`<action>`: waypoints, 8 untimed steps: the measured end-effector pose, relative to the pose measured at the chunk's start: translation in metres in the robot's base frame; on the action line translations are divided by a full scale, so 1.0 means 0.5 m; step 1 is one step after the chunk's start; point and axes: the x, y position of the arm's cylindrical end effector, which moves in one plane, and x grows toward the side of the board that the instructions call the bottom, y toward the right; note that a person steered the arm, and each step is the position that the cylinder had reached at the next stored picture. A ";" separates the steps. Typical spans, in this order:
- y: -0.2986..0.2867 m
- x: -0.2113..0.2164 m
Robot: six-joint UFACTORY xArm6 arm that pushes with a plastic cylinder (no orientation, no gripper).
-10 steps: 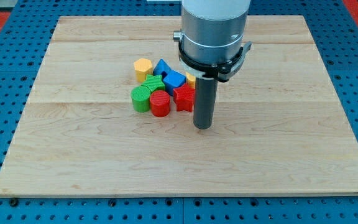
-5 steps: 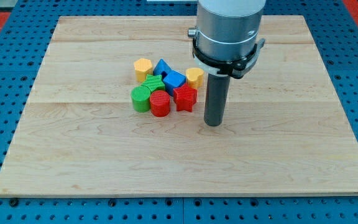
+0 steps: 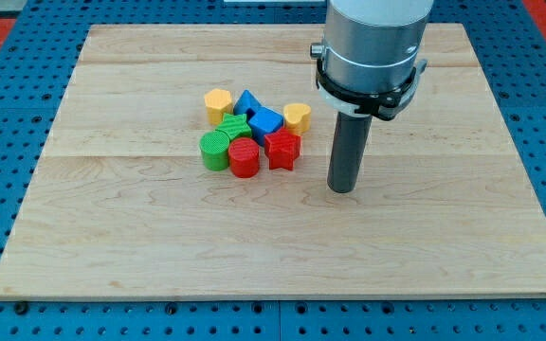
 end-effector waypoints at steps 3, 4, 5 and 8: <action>0.017 0.013; 0.017 0.013; 0.005 -0.037; -0.012 -0.134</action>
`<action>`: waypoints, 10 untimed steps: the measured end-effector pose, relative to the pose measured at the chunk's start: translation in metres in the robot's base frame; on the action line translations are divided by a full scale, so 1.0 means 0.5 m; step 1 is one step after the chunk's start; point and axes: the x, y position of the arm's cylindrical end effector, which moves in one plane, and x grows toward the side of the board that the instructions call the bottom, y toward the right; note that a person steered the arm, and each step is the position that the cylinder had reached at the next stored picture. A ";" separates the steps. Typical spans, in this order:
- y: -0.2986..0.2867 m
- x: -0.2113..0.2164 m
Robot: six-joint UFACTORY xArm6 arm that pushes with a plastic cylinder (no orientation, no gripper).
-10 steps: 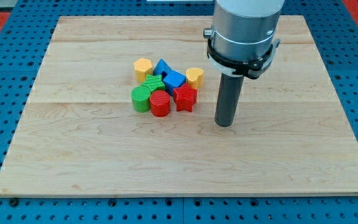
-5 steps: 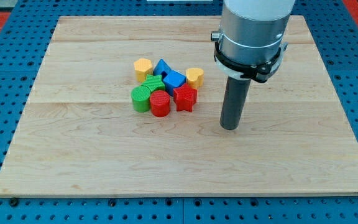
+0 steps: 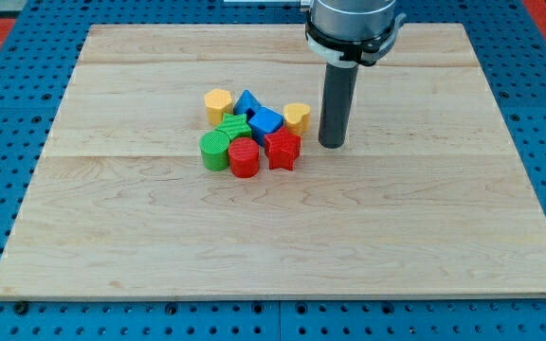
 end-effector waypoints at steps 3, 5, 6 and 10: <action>0.011 -0.039; 0.000 -0.081; 0.011 0.028; -0.141 -0.098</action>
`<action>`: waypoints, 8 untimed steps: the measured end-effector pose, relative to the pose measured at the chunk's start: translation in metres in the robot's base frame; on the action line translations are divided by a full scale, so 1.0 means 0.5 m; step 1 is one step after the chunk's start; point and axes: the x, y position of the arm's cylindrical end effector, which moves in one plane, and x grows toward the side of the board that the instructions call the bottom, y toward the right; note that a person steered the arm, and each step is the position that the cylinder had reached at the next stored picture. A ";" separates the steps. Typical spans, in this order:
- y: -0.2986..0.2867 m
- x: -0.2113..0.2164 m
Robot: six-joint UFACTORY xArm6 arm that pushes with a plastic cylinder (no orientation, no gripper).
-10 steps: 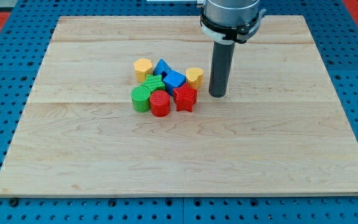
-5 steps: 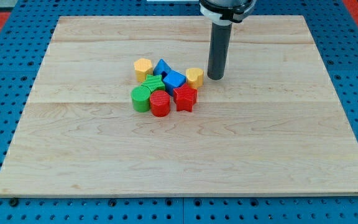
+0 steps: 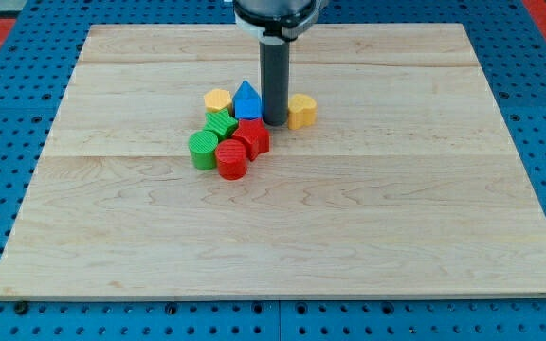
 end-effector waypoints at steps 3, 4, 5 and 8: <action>-0.048 0.063; -0.048 0.093; -0.089 0.107; -0.084 -0.096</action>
